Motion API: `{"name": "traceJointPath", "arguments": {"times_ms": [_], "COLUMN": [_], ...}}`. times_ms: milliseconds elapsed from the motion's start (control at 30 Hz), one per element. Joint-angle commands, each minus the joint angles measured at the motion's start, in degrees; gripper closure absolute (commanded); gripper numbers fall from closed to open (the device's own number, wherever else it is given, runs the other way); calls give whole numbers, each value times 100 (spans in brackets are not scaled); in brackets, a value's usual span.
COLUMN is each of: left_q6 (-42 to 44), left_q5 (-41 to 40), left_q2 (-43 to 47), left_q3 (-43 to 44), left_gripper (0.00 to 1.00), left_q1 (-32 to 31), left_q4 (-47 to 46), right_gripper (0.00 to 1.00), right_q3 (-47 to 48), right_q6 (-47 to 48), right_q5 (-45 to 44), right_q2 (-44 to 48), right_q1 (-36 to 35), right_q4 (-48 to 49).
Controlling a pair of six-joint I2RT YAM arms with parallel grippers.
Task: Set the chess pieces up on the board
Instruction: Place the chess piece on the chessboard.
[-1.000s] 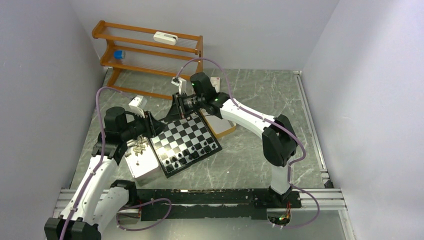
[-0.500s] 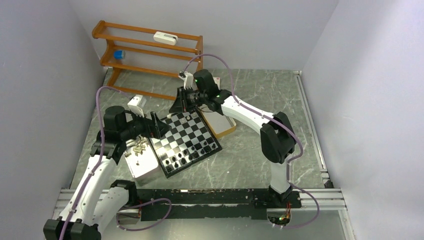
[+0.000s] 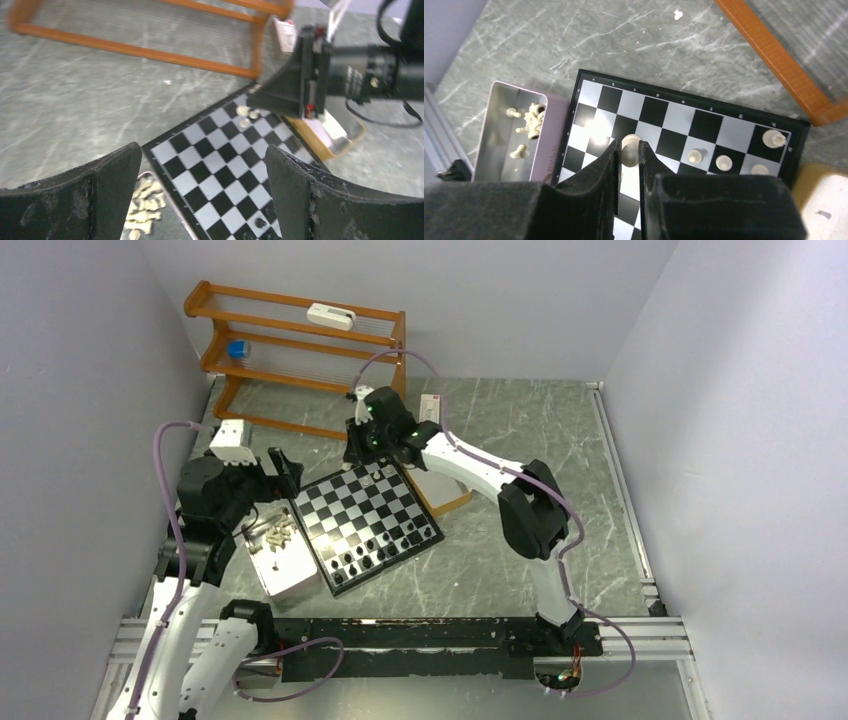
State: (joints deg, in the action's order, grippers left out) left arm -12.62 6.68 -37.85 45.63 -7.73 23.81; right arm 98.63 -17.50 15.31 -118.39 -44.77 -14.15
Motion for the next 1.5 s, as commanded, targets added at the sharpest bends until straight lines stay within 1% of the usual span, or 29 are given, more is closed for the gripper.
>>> {"name": "traceJointPath", "arguments": {"times_ms": [0, 67, 100, 200, 267, 367, 500, 600, 767, 967, 1200, 1467], "left_q6": [-210, -918, -1097, -1195, -1250, -1250, -1269, -1336, -1331, -1322, -1262, -1233], "left_q5": [-1931, -3038, -3360, -3892, -4102, -4178, -4281, -4409, -4409, -4379, -4280, -4255], "left_q2": [204, 206, 179, 208, 297, 371, 390, 422, 429, 403, 370, 383], "left_q3": [-26, 8, 97, 183, 177, 184, 250, 280, 239, 227, 192, 184], "left_gripper": [2, 2, 2, 2, 2, 2, 2, 2, 2, 2, 2, 2], "left_q1": [-36, -23, -19, -5, -1, -1, -1, -1, -1, -1, -1, -1], "left_q4": [272, 442, 676, 875, 938, 967, 1072, 1141, 1111, 1095, 1029, 1020], "right_gripper": [88, 87, 87, 87, 86, 86, 86, 86, 85, 85, 84, 81], "right_q3": [360, 564, 678, 1043, 1269, 1571, 1717, 1732, 1914, 1615, 1651, 1700], "right_q6": [643, 711, 743, 878, 1003, 1093, 1166, 1215, 1274, 1336, 1296, 1253], "right_q5": [-1026, -1191, -1246, -1509, -1669, -1957, -2232, -2323, -2500, -2487, -2340, -2418], "right_q2": [-324, -506, -613, -908, -1113, -1375, -1565, -1636, -1850, -1793, -1919, -1988], "right_q1": [-441, -531, -563, -717, -813, -920, -1008, -1033, -1038, -1039, -1026, -1021], "right_q4": [-40, -92, -149, -351, -449, -610, -611, -567, -797, -558, -482, -589]}}
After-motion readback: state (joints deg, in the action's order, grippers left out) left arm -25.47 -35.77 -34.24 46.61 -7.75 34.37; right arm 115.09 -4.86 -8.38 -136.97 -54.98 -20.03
